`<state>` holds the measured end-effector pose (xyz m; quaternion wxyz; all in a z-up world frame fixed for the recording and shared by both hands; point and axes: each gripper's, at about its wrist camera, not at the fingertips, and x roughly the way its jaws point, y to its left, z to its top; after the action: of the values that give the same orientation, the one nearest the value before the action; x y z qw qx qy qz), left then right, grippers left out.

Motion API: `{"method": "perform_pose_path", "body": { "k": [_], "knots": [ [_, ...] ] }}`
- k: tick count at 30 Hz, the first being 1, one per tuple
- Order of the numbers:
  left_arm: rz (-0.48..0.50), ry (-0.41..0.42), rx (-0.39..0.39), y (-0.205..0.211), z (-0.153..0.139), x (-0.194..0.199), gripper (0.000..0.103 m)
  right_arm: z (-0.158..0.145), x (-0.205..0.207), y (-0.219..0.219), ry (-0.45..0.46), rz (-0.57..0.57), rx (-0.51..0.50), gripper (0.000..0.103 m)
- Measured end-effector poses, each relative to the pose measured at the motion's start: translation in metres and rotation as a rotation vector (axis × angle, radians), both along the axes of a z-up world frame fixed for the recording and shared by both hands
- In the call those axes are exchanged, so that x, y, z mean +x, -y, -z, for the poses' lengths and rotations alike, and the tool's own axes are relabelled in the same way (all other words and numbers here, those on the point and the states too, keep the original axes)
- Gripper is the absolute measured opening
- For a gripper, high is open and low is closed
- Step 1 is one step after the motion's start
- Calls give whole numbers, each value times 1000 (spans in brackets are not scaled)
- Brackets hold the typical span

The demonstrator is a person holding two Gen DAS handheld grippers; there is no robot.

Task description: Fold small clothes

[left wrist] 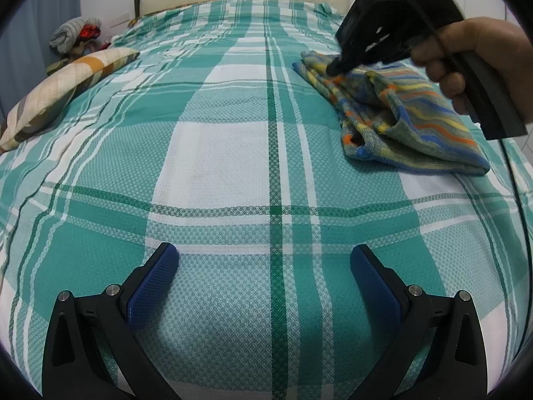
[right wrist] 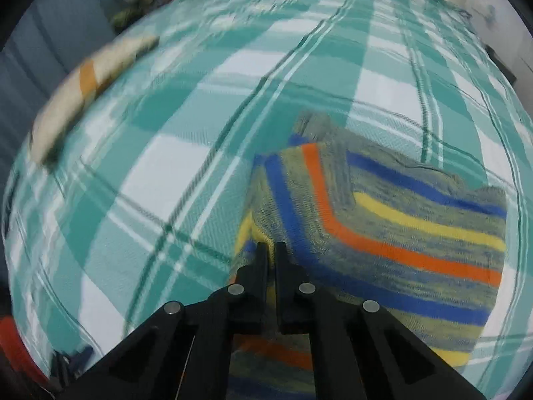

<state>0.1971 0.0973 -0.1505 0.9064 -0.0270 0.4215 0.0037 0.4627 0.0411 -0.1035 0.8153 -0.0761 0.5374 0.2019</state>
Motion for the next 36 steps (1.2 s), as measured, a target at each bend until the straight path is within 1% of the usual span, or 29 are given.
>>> {"method": "perform_pose_path", "body": {
  "k": [3,5,6,7,8,9,10,11,12,15,17,18,19,20,21,22,24,25,26,27,28,29,31,32,34,36],
  "knots": [
    [1,-1,1,0,0,-1,102,-28,-9,13,96,63,111,3],
    [2,-3,9,1,0,0,102,-39,-11,10,157,69,140,4],
    [2,-2,8,1,0,0,102,-36,-9,7,162,62,142,5],
    [2,-2,5,1,0,1,102,-23,-3,3,100,39,170,11],
    [2,-3,4,1,0,0,102,-4,4,2,-23,24,212,23],
    [2,-2,4,1,0,0,102,7,7,1,-74,32,210,26],
    [2,-2,5,1,0,0,102,9,4,5,-70,37,210,26],
    [2,-2,4,1,0,0,102,3,-1,10,-33,27,222,26],
    [1,-2,4,1,0,0,102,-10,-9,18,21,21,238,26],
    [1,-2,5,1,0,1,102,-43,-31,42,81,0,305,26],
    [1,-2,5,1,1,0,102,-58,-49,50,91,-49,301,26],
    [1,-2,5,1,1,0,102,-61,-65,53,72,-96,304,26],
    [1,-2,5,1,1,0,102,-59,-74,52,49,-120,305,25],
    [2,-3,6,1,1,0,102,-51,-87,51,17,-139,290,25],
    [1,-3,9,2,1,0,102,-38,-93,46,-3,-150,253,25],
    [1,-3,12,2,0,0,102,-25,-99,40,-8,-154,209,24],
    [2,-4,11,2,0,0,102,8,-107,29,-40,-153,179,24],
    [2,-4,10,1,0,0,102,23,-112,20,-30,-143,162,24],
    [2,-4,8,1,0,0,102,25,-117,16,18,-137,156,27],
    [3,-4,6,1,0,0,102,25,-118,15,43,-140,158,29],
    [3,-4,5,1,0,0,102,20,-121,15,54,-147,171,30],
    [3,-4,6,1,0,0,102,8,-125,20,53,-151,205,30],
    [3,-3,7,1,0,0,102,-16,-136,36,102,-147,230,30],
    [3,-3,7,1,0,0,102,-33,-142,51,147,-139,220,30],
    [3,-4,7,1,0,0,102,-50,-146,80,200,-91,185,30],
    [3,-4,11,1,0,0,102,-49,-140,106,205,-39,149,30]
  ]
}}
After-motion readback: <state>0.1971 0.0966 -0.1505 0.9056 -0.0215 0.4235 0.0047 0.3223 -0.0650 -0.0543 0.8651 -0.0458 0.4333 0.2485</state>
